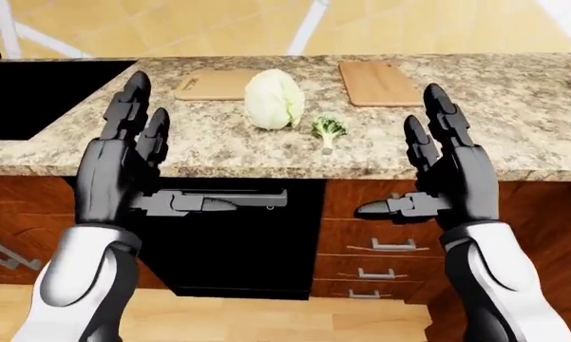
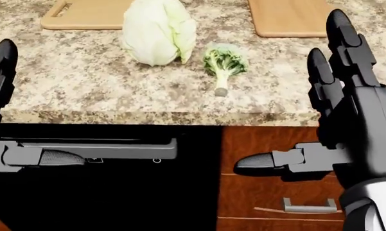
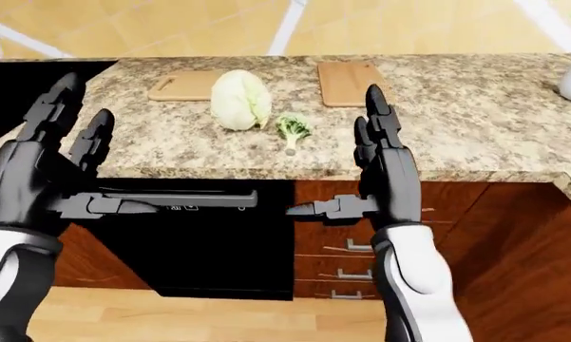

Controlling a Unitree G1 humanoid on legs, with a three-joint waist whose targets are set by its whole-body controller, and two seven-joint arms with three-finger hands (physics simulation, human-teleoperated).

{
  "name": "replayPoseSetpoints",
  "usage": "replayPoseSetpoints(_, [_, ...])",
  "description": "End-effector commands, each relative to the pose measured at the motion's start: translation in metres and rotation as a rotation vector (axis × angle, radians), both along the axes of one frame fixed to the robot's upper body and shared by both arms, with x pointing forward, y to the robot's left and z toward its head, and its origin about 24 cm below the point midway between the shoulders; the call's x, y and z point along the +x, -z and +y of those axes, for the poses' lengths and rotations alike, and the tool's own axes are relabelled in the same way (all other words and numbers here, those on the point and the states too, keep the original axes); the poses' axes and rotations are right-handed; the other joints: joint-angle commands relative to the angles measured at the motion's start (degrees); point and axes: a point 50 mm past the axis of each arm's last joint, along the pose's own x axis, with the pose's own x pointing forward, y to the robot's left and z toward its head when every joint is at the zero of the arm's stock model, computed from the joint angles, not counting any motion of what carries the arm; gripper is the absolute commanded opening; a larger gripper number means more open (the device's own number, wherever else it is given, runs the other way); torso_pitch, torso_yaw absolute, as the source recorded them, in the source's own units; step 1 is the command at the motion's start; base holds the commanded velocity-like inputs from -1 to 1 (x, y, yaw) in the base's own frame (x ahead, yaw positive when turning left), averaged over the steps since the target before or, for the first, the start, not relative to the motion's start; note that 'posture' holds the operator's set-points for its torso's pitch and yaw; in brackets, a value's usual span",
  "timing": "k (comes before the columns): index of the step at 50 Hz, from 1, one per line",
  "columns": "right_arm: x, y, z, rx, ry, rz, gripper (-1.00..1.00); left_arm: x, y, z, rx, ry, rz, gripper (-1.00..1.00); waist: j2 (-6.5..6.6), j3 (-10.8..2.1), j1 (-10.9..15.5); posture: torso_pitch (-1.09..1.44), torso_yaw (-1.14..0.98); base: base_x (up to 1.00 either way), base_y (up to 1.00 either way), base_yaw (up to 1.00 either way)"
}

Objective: Place the broccoli and the cabbage on separate cutting boards.

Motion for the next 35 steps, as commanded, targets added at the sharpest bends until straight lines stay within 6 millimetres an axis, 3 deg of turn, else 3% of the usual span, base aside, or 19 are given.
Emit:
replayPoseSetpoints(1, [-0.0055,-0.0131,0.0009,-0.009,-0.009,-0.086,1.0,-0.0049,-0.0115,-0.0002,0.008,-0.008,-0.081,1.0,-0.1,-0.68,0.25,0.0,0.0,0.33,-0.05,0.0])
replayPoseSetpoints(2, [-0.0061,-0.0133,0.0007,-0.008,-0.009,-0.087,1.0,-0.0046,-0.0111,-0.0001,0.008,-0.008,-0.081,1.0,0.87,-0.53,-0.17,0.0,0.0,0.33,-0.04,0.0])
replayPoseSetpoints(7, [-0.0083,-0.0139,0.0007,0.01,-0.021,-0.088,1.0,-0.005,-0.011,0.0001,0.007,-0.007,-0.082,1.0,0.58,-2.22,0.12,0.0,0.0,0.19,-0.08,-0.06])
replayPoseSetpoints(8, [-0.0094,-0.0139,0.001,0.012,-0.027,-0.089,1.0,-0.0053,-0.0111,0.0002,0.007,-0.007,-0.082,1.0,-0.47,-2.61,0.22,0.0,0.0,0.0,0.0,-0.62])
replayPoseSetpoints(10, [-0.0099,-0.0136,0.001,0.012,-0.029,-0.087,1.0,-0.0056,-0.0108,0.0002,0.006,-0.007,-0.082,1.0,-2.11,-1.39,0.68,0.0,0.0,0.0,0.0,-0.77])
replayPoseSetpoints(12, [-0.0089,-0.0122,0.0006,0.01,-0.028,-0.087,1.0,-0.0057,-0.0109,0.0005,0.005,-0.007,-0.083,1.0,-5.46,-1.86,0.33,0.0,0.0,0.0,0.0,-0.8])
replayPoseSetpoints(13, [-0.0092,-0.0125,0.0006,0.008,-0.027,-0.09,1.0,-0.0061,-0.011,0.0007,0.005,-0.007,-0.084,1.0,-4.35,-1.92,0.01,0.0,0.0,0.0,0.0,-0.79])
replayPoseSetpoints(14, [-0.0091,-0.0122,0.0008,0.001,-0.026,-0.089,1.0,-0.0066,-0.0115,0.001,0.005,-0.007,-0.085,1.0,-5.07,-0.49,1.06,0.0,0.0,0.0,-0.52,0.0])
replayPoseSetpoints(15, [-0.0096,-0.013,0.0012,0.0,-0.025,-0.092,1.0,-0.007,-0.012,0.0016,0.005,-0.009,-0.086,1.0,-3.86,-0.32,-0.13,0.0,0.0,0.0,-0.16,0.0])
replayPoseSetpoints(16, [-0.0092,-0.0133,0.0013,-0.007,-0.019,-0.093,1.0,-0.008,-0.0133,0.0027,0.005,-0.01,-0.089,1.0,-3.61,0.02,-0.81,0.0,0.0,0.0,0.0,0.0])
replayPoseSetpoints(20, [-0.0074,-0.0135,0.0019,-0.021,-0.013,-0.092,1.0,-0.0117,-0.0194,0.0062,0.001,-0.018,-0.102,1.0,-3.65,0.78,-0.58,0.0,0.0,0.0,0.0,0.0])
replayPoseSetpoints(21, [-0.0072,-0.0138,0.0023,-0.024,-0.013,-0.092,1.0,-0.0116,-0.0196,0.0066,0.0,-0.019,-0.103,1.0,-3.08,-0.01,-0.47,0.0,0.0,0.08,0.0,0.0])
replayPoseSetpoints(23, [-0.0071,-0.0148,0.0028,-0.026,-0.015,-0.093,1.0,-0.0115,-0.0191,0.0066,0.0,-0.018,-0.103,1.0,-0.08,-0.34,-0.27,0.0,0.0,0.17,0.0,0.0])
replayPoseSetpoints(24, [-0.007,-0.015,0.0029,-0.027,-0.016,-0.092,1.0,-0.0113,-0.0187,0.0067,0.0,-0.018,-0.102,1.0,2.04,-1.14,-0.22,0.0,0.0,0.24,0.0,0.0])
replayPoseSetpoints(25, [-0.0069,-0.0151,0.0029,-0.027,-0.015,-0.093,1.0,-0.0113,-0.0183,0.0069,0.0,-0.019,-0.102,1.0,1.43,-1.13,0.11,0.0,0.0,0.3,0.0,0.0])
replayPoseSetpoints(26, [-0.0072,-0.0155,0.003,-0.027,-0.016,-0.094,1.0,-0.0113,-0.0182,0.007,0.0,-0.019,-0.102,1.0,0.86,0.12,0.21,0.0,0.0,0.34,0.0,0.0])
replayPoseSetpoints(27, [-0.007,-0.015,0.0029,-0.027,-0.016,-0.095,1.0,-0.0114,-0.0182,0.007,0.0,-0.018,-0.101,1.0,0.88,0.39,0.23,0.0,0.0,0.35,0.0,0.0])
replayPoseSetpoints(30, [-0.0073,-0.0153,0.0025,-0.026,-0.015,-0.095,1.0,-0.011,-0.0171,0.0064,0.002,-0.016,-0.1,1.0,-0.44,-0.43,0.64,0.0,0.0,0.34,0.0,0.0])
replayPoseSetpoints(35, [-0.0061,-0.0162,0.0025,-0.031,-0.016,-0.095,1.0,-0.0114,-0.0177,0.0057,0.006,-0.015,-0.099,1.0,-2.89,-0.52,1.35,0.0,0.0,0.34,0.0,0.0])
